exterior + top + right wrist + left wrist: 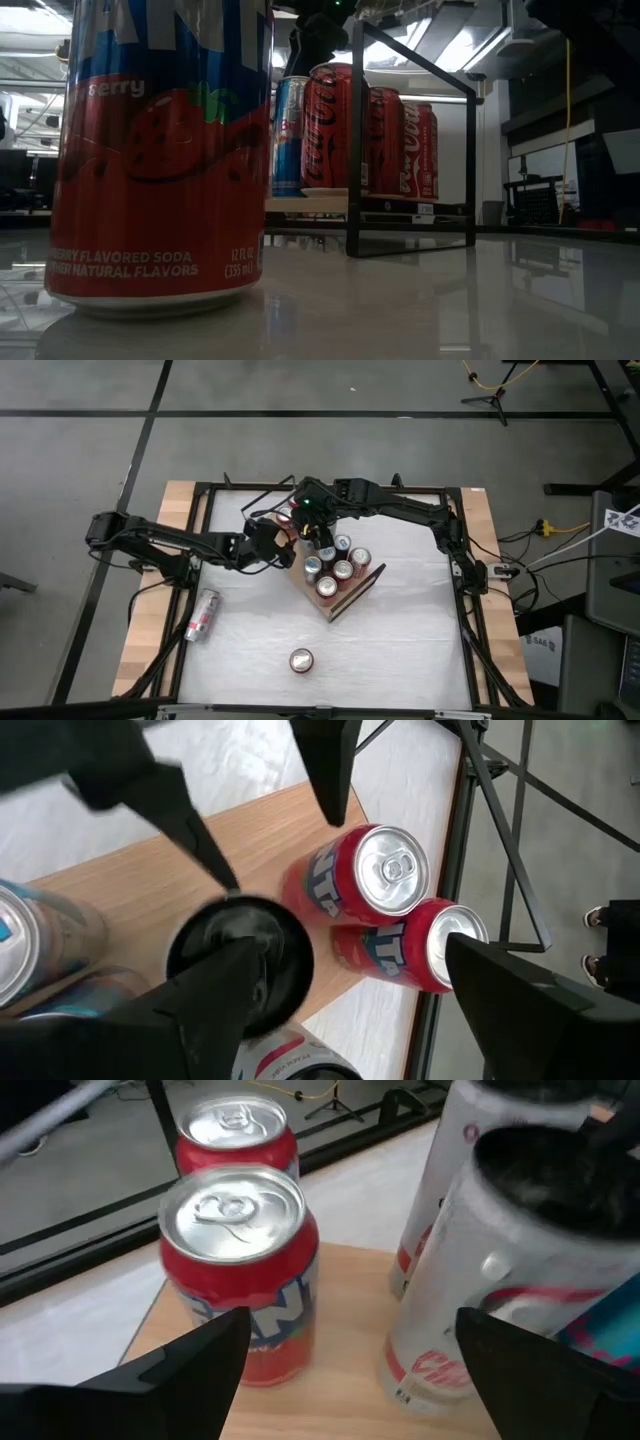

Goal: Place canned beverage on shelf
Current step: Put the left white pink soda can on the shelf aligned with the other white pink soda can

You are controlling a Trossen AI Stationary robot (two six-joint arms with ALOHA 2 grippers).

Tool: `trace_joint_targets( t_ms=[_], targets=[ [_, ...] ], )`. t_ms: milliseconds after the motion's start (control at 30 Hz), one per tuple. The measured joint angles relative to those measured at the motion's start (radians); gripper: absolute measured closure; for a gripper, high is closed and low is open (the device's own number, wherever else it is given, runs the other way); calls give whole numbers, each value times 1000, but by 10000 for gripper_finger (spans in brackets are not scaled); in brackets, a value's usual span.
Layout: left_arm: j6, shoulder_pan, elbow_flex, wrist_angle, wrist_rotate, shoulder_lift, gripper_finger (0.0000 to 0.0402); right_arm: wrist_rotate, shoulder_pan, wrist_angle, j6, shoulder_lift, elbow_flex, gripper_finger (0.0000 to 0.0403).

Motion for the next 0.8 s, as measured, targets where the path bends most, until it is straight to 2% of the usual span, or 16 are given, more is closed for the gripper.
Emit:
trace_joint_targets(
  t_ms=[433,600,800],
  targets=[
    [0,3,0,35,-8,58,51,1,0,-1,0,0,0,86],
    [-6,-3,0,-47,-2,58,51,50,0,-10,0,0,0,86],
    [-10,-19,0,-74,91,58,51,72,-1,-8,-1,0,0,86]
  ],
)
